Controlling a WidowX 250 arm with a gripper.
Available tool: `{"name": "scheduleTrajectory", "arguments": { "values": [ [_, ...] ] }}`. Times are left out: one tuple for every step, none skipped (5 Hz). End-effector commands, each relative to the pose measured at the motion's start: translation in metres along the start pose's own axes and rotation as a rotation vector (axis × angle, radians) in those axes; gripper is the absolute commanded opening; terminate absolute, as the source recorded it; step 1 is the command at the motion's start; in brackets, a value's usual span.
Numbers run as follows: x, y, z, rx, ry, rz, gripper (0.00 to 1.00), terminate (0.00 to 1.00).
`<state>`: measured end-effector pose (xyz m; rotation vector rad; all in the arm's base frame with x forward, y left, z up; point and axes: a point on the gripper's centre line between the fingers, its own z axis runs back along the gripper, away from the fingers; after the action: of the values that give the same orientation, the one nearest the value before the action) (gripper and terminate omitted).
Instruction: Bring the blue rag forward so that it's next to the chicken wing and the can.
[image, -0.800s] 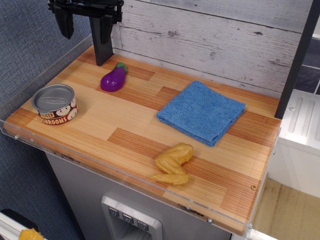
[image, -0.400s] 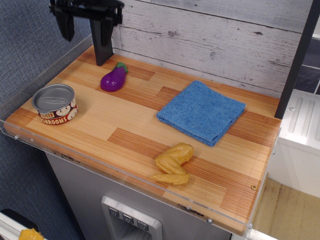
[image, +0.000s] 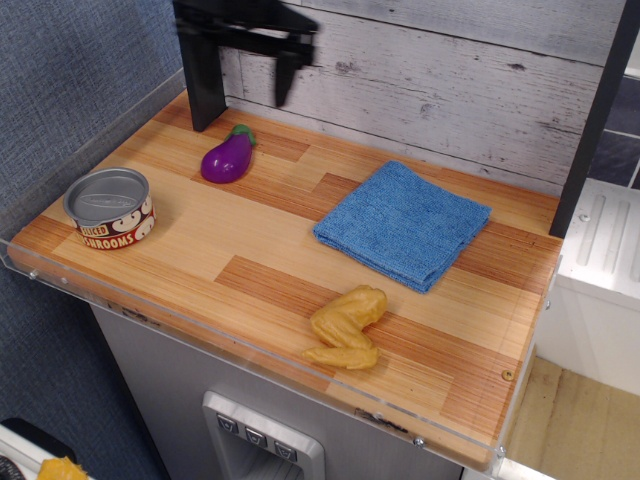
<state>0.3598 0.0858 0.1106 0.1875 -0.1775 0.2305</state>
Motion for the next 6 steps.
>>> {"name": "scheduleTrajectory", "arguments": {
  "values": [
    [0.002, -0.063, 0.008, -0.026, -0.053, -0.186, 1.00, 0.00],
    [-0.008, -0.088, -0.004, -0.061, -0.031, -0.254, 0.00, 0.00],
    [-0.017, -0.108, -0.019, -0.119, -0.002, -0.298, 0.00, 0.00],
    [-0.028, -0.123, -0.032, -0.157, 0.005, -0.347, 0.00, 0.00],
    [-0.040, -0.129, -0.048, -0.169, 0.008, -0.405, 0.00, 0.00],
    [-0.044, -0.132, -0.057, -0.173, 0.009, -0.427, 0.00, 0.00]
  ]
}}
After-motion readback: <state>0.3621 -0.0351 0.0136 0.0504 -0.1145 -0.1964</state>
